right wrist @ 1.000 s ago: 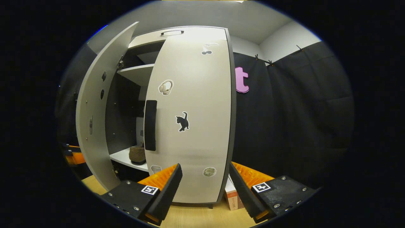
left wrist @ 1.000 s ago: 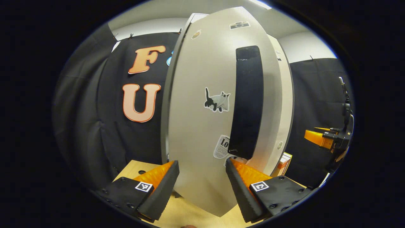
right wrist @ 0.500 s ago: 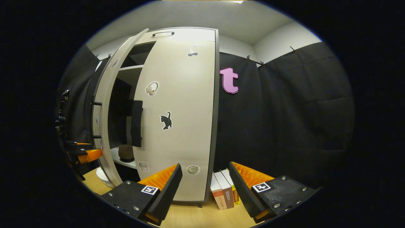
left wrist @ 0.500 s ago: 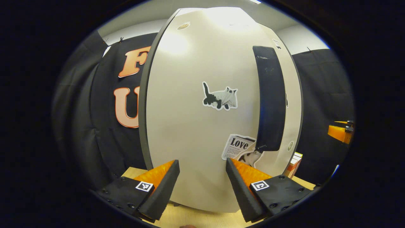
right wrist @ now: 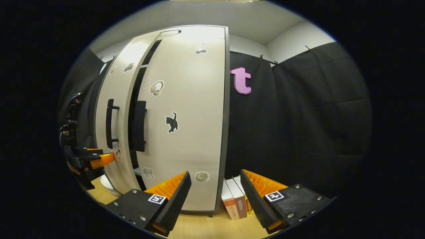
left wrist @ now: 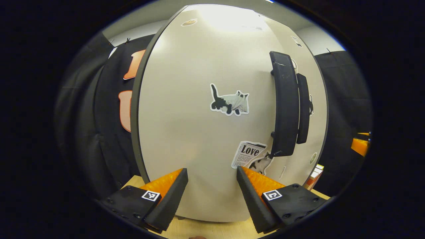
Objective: Grab one shoe with the right hand and put it into the shoe cabinet, grab the other shoe with the left hand and put it into the shoe cabinet; then close the right door with the right hand and the left door with the left hand.
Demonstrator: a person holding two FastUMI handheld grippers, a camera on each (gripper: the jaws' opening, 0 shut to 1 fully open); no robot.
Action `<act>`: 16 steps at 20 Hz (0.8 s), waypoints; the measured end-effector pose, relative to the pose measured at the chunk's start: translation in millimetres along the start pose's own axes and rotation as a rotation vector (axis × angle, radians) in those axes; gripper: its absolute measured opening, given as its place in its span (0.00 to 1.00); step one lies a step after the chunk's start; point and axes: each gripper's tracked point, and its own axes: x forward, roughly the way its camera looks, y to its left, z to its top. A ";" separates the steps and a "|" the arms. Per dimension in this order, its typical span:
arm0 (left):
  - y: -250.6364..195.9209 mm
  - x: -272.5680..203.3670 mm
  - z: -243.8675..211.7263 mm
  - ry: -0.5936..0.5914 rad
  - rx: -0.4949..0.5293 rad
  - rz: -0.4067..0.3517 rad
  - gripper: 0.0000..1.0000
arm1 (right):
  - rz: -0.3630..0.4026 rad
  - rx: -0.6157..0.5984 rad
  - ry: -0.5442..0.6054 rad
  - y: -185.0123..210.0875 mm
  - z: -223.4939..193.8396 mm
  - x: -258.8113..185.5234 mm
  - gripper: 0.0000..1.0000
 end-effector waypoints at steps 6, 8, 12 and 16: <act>-0.4 4.4 -1.2 0.015 0.009 0.027 0.97 | 0.030 0.021 0.013 5.8 2.2 14.5 0.92; -0.4 3.0 -1.1 0.028 0.013 0.037 0.97 | 0.043 0.027 0.019 9.3 5.2 17.8 0.92; -3.0 -10.5 10.7 0.049 0.004 0.035 0.97 | 0.072 0.039 0.018 14.9 20.1 22.0 0.92; 6.5 -45.6 45.7 0.022 0.004 0.039 0.97 | 0.088 0.036 0.000 15.5 41.2 19.2 0.92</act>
